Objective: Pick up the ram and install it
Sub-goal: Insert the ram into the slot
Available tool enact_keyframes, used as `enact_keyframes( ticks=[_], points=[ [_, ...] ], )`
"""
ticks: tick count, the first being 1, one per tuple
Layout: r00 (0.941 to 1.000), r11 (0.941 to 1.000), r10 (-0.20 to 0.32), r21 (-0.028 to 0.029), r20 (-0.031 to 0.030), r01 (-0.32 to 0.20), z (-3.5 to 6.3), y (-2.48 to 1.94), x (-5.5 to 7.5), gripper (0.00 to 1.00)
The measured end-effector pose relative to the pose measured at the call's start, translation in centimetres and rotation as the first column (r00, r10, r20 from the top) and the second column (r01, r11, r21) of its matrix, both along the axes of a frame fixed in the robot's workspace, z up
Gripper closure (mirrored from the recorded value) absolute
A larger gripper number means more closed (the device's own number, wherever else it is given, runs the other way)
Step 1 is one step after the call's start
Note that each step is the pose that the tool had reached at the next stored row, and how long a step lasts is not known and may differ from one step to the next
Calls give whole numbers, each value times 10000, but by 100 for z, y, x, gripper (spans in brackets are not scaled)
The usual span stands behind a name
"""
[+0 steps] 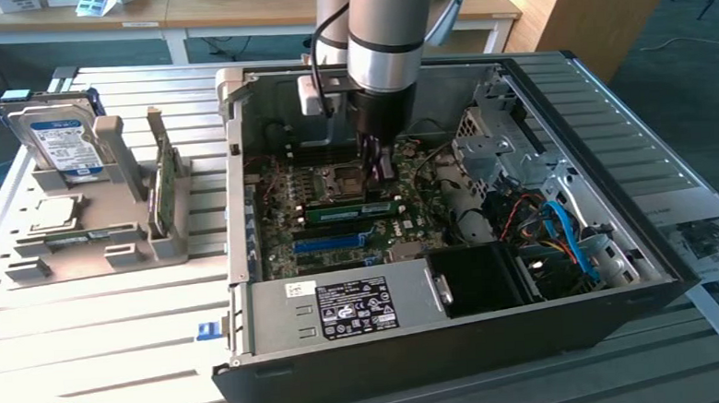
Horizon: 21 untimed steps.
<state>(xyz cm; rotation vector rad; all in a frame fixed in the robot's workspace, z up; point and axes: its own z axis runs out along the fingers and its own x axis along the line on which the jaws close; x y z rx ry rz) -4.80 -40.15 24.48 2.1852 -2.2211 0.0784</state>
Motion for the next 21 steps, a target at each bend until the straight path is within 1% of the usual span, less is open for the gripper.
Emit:
enact_keyframes(
  ticks=[21],
  points=[
    [10000,10000,0,-3,-29,0,136,0,0,81]
  ],
)
